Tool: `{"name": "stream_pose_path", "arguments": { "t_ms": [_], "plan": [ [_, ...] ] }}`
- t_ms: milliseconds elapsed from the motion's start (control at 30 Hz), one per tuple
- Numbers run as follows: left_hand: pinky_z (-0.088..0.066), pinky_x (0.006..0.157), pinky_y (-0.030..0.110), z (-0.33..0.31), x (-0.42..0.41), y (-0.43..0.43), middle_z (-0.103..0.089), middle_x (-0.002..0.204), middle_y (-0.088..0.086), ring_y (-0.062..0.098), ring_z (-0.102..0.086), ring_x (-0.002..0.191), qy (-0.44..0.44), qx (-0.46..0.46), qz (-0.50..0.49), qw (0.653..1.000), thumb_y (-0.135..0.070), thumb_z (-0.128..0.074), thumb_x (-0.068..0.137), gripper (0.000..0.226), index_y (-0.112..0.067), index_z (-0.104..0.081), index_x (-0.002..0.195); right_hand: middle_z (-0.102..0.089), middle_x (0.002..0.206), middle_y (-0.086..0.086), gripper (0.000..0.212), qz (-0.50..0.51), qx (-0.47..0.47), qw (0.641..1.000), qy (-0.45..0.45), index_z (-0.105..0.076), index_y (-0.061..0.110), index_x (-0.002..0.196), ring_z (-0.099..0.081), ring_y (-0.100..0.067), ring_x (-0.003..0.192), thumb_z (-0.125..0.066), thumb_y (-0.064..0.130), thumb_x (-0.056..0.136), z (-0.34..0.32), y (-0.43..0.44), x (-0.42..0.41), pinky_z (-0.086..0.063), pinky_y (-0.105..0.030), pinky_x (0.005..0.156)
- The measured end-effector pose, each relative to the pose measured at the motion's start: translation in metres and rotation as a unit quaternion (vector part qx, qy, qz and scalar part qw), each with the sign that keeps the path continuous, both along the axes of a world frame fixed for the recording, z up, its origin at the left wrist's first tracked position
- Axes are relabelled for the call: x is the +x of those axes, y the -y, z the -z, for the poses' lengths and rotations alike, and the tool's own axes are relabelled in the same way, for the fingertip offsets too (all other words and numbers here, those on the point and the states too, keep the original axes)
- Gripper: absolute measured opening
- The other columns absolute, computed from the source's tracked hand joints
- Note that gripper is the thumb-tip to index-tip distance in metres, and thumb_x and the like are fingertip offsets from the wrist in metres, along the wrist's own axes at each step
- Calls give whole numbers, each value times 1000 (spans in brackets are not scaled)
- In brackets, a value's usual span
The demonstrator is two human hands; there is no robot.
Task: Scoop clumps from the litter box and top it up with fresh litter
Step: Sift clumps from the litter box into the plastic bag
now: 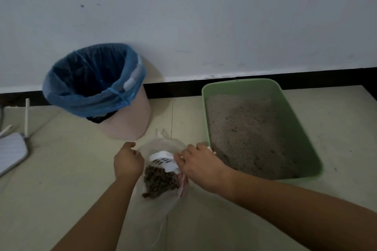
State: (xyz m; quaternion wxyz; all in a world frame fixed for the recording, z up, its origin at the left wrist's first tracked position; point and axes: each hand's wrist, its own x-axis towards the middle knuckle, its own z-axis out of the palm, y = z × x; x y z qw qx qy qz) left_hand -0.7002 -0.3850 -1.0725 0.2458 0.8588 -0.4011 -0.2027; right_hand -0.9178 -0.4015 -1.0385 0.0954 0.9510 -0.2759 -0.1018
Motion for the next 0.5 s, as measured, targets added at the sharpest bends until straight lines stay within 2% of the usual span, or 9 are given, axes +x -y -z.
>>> {"name": "stream_pose_path", "arguments": {
  "t_ms": [167,233,333,400,500],
  "plan": [
    [-46,85,32,4,-1,1,-68,106,16,33,-63,98,-13,-5,-6,1000,-7,-59,89,40,-3,-56,128,-59,123,-18,47,52,24,997,42,-43,7,140,-55,-32,110,-50,8,94,-5,21,-22,-46,-44,91],
    [-45,88,35,2,-6,6,-66,109,14,34,-61,101,-27,-7,-17,999,-11,-61,86,43,-4,-56,128,-61,114,-11,52,95,75,987,106,-41,15,145,-55,-25,98,-50,7,94,-10,30,-41,-48,-36,84],
    [-40,95,45,-1,-24,16,-57,124,12,34,-50,115,69,-23,27,997,-20,-64,82,47,-12,-56,128,-64,97,0,39,211,182,932,230,-52,26,138,-56,-16,79,-47,23,99,-24,42,-71,-45,-27,66],
    [-37,96,46,-3,-46,26,-54,125,11,33,-47,115,107,-79,66,989,-20,-64,82,42,-15,-58,123,-69,102,-1,30,296,188,890,292,-61,26,124,-63,-21,84,-51,34,97,-33,56,-96,-49,-30,67],
    [-43,92,38,-6,-88,44,-55,124,11,24,-55,100,7,-130,86,988,-18,-56,90,34,-12,-58,123,-70,104,-3,38,393,193,862,256,-66,23,114,-65,-25,91,-57,52,91,-45,73,-132,-49,-32,70]
  ]
}}
